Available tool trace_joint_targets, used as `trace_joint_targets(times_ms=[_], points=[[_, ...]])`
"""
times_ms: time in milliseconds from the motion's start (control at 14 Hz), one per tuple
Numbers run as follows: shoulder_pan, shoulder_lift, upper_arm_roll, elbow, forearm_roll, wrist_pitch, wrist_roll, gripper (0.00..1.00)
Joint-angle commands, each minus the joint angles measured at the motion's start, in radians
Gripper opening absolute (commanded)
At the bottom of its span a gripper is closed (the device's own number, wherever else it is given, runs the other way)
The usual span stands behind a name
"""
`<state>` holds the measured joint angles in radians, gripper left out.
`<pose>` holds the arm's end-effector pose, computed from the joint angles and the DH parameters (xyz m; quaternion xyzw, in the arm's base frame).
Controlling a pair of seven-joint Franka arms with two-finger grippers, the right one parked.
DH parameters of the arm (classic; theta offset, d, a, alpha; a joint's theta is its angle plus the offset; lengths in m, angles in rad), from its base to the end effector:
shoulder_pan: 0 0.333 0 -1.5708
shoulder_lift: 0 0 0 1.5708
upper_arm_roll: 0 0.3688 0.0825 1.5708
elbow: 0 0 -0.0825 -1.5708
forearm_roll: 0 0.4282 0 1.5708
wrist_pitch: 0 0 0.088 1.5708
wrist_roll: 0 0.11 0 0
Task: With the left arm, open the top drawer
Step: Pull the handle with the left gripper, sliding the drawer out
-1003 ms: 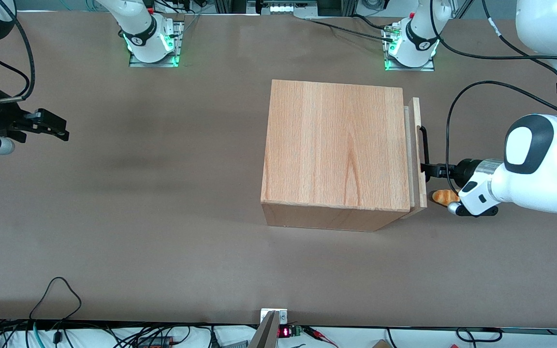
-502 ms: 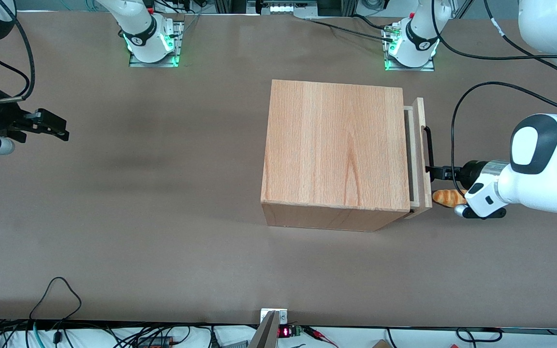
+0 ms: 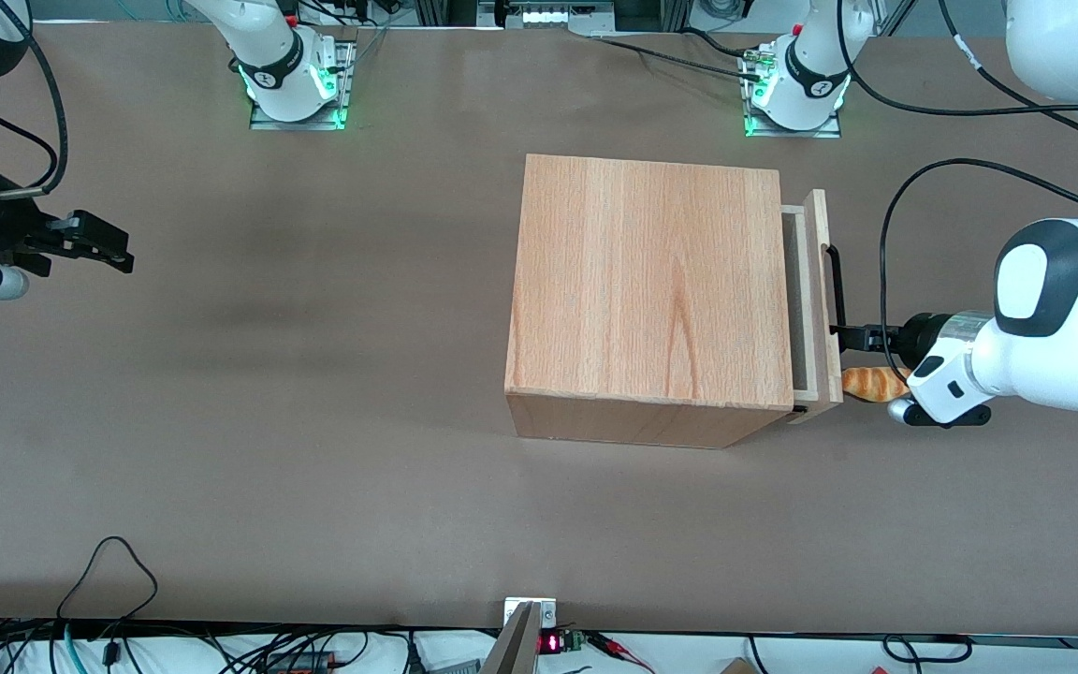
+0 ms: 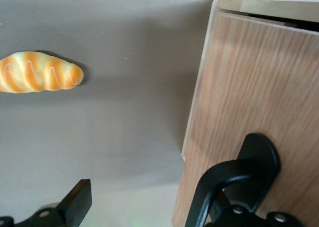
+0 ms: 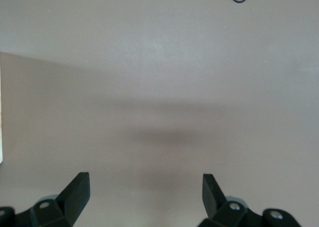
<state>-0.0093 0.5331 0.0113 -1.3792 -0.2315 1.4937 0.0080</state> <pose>0.7263 -0.0268 0.4095 0.9720 0.0121 -0.2059 0.1126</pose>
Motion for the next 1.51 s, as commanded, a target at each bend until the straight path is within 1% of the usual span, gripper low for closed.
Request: trace_joint_targets(times_ms=[0,430,1433], points=[[0.024,0.021,0.002,0.029,0.04,-0.001,0.013,1.0],[0.057,0.048,0.002,0.031,0.038,0.005,0.015,1.0],[0.14,0.051,0.002,0.034,0.038,0.036,0.017,1.0]])
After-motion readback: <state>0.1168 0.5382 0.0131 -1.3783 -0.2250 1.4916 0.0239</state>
